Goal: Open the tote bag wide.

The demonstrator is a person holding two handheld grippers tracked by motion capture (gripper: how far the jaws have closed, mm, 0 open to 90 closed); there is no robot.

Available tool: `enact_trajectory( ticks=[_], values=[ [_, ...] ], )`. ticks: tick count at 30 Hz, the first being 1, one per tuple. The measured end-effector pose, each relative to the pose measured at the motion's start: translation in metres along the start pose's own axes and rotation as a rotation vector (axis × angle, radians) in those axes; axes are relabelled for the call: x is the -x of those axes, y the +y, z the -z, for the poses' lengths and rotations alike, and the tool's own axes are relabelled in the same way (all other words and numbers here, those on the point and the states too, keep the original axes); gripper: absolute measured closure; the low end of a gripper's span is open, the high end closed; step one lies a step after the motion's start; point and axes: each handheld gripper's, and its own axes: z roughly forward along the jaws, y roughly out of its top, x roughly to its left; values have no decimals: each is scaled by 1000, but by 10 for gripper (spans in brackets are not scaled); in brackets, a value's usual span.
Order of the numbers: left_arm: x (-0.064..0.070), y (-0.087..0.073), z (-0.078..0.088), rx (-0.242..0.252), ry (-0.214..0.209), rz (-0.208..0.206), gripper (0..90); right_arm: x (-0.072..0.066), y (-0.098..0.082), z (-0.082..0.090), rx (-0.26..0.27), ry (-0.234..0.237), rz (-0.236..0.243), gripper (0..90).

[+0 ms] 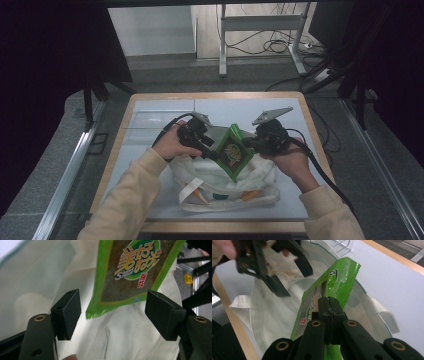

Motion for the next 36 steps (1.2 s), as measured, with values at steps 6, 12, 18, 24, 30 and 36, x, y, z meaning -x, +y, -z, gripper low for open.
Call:
enact_trajectory(
  ticks=[6, 12, 18, 24, 30, 36],
  values=[
    [-2, 4, -12, -9, -32, -29, 293, 0, 0, 5, 11, 9, 4, 899],
    [-4, 4, -19, 10, -64, -51, 340, -1, -1, 11, 23, 17, 18, 899],
    [1, 3, -16, 16, -52, -85, 520, -2, 0, 8, 23, 27, 27, 899],
    [1, -1, -6, 20, -51, -90, 647, 0, 1, 9, 28, 31, 22, 898],
    [4, -5, 3, 13, -56, -82, 711, 1, 1, 8, 35, 36, 26, 898],
    [6, -9, 14, 25, -59, -84, 741, 1, 2, 9, 52, 44, 25, 897]
  ],
)
